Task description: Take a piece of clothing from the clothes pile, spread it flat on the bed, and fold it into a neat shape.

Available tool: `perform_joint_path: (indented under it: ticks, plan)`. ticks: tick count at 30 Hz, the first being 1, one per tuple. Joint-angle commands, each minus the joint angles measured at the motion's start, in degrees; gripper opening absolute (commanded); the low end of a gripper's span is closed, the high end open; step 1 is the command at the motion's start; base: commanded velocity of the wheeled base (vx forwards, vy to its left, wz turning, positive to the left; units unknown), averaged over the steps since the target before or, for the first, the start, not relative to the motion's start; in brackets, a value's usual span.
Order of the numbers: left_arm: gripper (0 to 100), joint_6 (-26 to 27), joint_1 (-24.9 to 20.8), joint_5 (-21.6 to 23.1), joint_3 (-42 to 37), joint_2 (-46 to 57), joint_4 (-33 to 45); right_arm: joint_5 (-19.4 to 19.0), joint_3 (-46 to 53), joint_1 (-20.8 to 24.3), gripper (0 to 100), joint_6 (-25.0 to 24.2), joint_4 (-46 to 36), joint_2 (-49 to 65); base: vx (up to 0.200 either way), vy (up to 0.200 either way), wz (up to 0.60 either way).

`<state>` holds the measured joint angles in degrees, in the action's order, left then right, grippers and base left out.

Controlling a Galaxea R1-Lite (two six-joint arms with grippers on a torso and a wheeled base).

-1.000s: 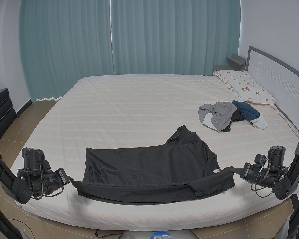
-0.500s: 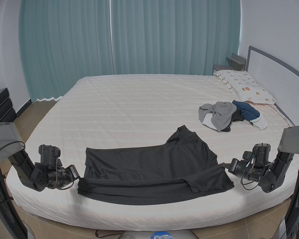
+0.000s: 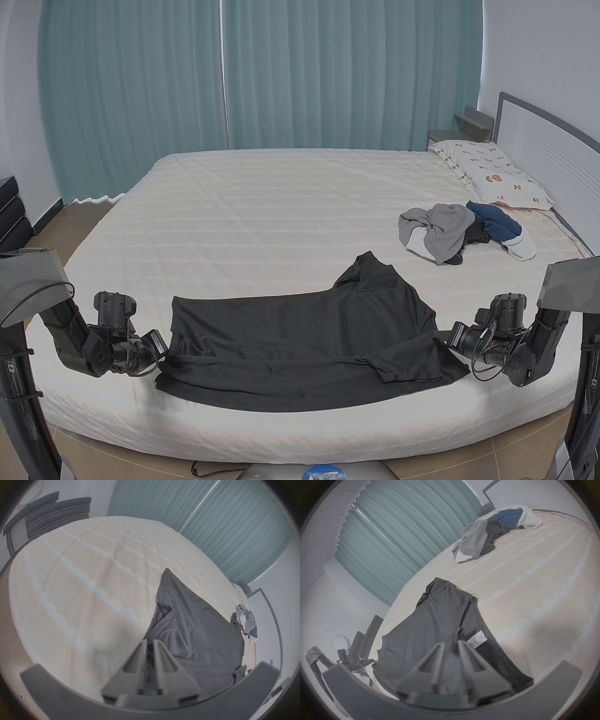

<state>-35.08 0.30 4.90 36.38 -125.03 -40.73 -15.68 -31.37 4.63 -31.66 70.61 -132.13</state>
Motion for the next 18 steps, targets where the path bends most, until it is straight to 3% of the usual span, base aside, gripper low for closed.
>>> perform_joint_path:
  ticks: [1,6,10,12,18]
  plan:
    - [100,-0.07,0.05,0.02,0.45,-1.62,-0.05,0.03,-0.45,0.47,100,-0.07,0.06,-1.46,0.000,0.000,0.00]
    - [100,-0.95,0.13,0.02,0.54,-1.01,-0.58,-0.14,-0.71,0.20,100,-1.30,0.23,-0.41,0.000,0.000,0.00]
    - [100,-1.57,0.66,0.20,0.54,0.49,-0.67,-0.14,-1.07,-0.15,100,-6.75,1.55,0.65,0.000,0.000,0.00]
    - [100,-5.08,0.57,0.11,0.80,1.63,-0.84,-0.49,-0.89,-0.33,100,-10.88,3.57,0.39,0.000,0.000,0.00]
    - [100,-9.21,0.49,0.28,1.68,2.51,-4.36,-0.58,-0.89,-0.33,100,-11.85,4.98,-1.20,0.000,0.000,0.00]
